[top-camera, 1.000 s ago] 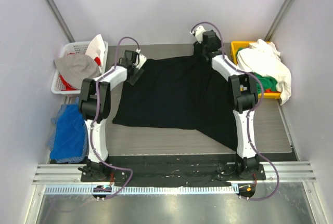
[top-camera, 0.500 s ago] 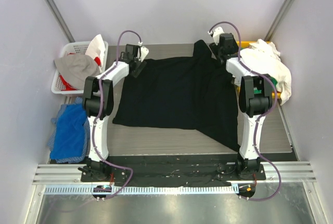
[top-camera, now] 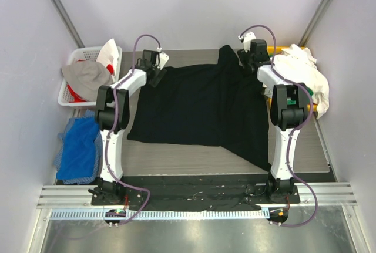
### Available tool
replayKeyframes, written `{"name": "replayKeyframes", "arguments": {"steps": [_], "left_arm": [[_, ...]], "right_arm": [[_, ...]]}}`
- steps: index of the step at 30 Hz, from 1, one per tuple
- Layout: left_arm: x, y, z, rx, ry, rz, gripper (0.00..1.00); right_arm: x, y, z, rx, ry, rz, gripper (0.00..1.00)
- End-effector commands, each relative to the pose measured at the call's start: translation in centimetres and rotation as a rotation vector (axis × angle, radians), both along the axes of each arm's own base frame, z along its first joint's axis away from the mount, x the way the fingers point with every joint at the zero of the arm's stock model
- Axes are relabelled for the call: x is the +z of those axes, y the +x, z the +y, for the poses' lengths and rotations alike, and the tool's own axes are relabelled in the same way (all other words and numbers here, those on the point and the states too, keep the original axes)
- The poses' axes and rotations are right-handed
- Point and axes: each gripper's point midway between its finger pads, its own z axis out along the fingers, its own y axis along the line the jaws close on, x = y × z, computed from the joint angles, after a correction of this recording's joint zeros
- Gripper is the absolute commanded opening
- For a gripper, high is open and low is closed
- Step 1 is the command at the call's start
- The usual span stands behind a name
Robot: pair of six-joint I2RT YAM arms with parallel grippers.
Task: Fold and stack the t-shirts
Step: Flatten out the tshirt
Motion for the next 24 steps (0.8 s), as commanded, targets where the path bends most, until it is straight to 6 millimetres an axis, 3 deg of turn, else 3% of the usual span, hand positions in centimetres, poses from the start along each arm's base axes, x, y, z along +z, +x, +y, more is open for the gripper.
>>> {"name": "replayKeyframes", "arguments": {"steps": [1,8,24], "left_arm": [[1.9,2.3,-1.6,-0.026,-0.067,-0.08,0.74],[1.5,3.5,-2.0,-0.026,-0.075,-0.09,0.74],[-0.5,3.5,-1.5,-0.037,-0.009,-0.062,0.73]], "right_arm": [[0.2,1.4,1.4,0.028,0.078,-0.024,0.78],[-2.1,1.3,2.0,0.05,0.095,0.031,0.77],[-6.5,1.9,2.9,0.07,0.127,0.099,0.77]]}}
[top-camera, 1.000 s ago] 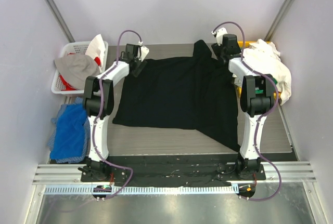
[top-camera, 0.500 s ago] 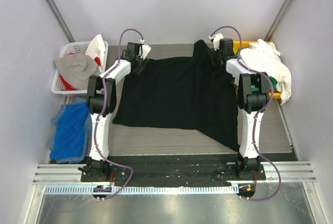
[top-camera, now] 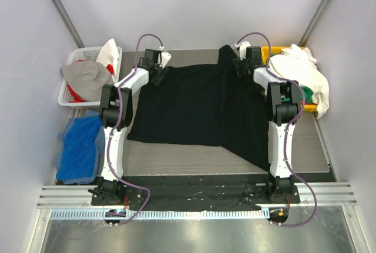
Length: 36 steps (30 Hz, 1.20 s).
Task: Fold and stack the t-shirts
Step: Flatten out the tshirt
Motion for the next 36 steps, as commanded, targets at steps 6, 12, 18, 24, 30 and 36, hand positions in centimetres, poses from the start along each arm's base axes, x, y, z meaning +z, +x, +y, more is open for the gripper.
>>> {"name": "replayKeyframes", "arguments": {"steps": [6,12,18,24,30,36], "left_arm": [[0.0,0.4,1.1,0.004,0.091,-0.032,0.73],[-1.2,-1.4,2.9,-0.006,0.186,-0.014,0.72],[-2.4,-3.3,5.2,0.009,0.256,0.02,0.72],[-2.7,-4.0,6.8,0.028,0.269,0.034,0.72],[-2.9,-4.4,8.1,0.042,0.283,0.041,0.72],[-3.0,-4.8,8.2,0.041,0.279,0.049,0.72]], "right_arm": [[0.9,2.1,-0.2,-0.004,-0.041,-0.059,0.76],[0.9,2.7,-1.0,-0.013,-0.088,-0.067,0.76],[1.1,2.8,-2.0,-0.025,-0.125,-0.071,0.77],[1.5,2.9,-3.0,-0.039,-0.158,-0.077,0.77],[2.0,3.1,-3.4,-0.049,-0.182,-0.084,0.77],[2.1,3.1,-3.7,-0.057,-0.198,-0.083,0.77]]}}
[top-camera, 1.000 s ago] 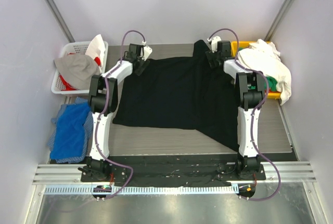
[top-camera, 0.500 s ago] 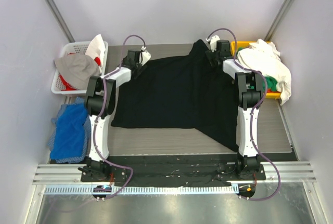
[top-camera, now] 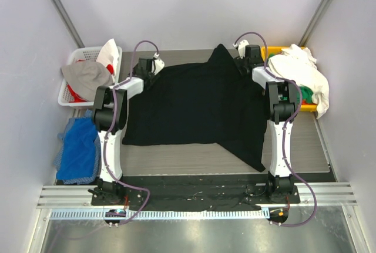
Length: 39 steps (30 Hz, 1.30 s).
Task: Fold and stack the t-shirts
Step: Flatten out the tshirt
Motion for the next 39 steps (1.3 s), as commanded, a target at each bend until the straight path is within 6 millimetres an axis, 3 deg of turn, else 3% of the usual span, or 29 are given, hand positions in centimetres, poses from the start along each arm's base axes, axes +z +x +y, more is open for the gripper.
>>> {"name": "replayKeyframes", "arguments": {"steps": [1,11,19,22,34,39], "left_arm": [[-3.1,-3.0,1.9,0.02,0.042,0.14,0.72],[-4.4,-6.7,2.3,0.001,0.055,0.215,0.71],[-3.8,-7.0,2.4,-0.004,0.057,0.217,0.71],[-3.2,-6.3,2.3,-0.006,0.058,0.199,0.71],[-1.9,0.0,2.1,0.014,0.104,0.117,0.71],[-1.7,0.8,2.4,0.022,0.112,0.104,0.71]], "right_arm": [[1.9,1.1,-1.0,-0.028,-0.033,-0.056,0.77],[1.7,0.2,-1.8,-0.047,-0.067,-0.031,0.77],[0.6,-2.1,-2.0,-0.051,-0.077,0.017,0.77],[0.2,-2.6,-2.4,-0.058,-0.098,0.033,0.77],[2.5,0.7,-2.9,-0.083,-0.123,-0.054,0.77],[2.8,1.5,-2.9,-0.083,-0.124,-0.057,0.77]]}}
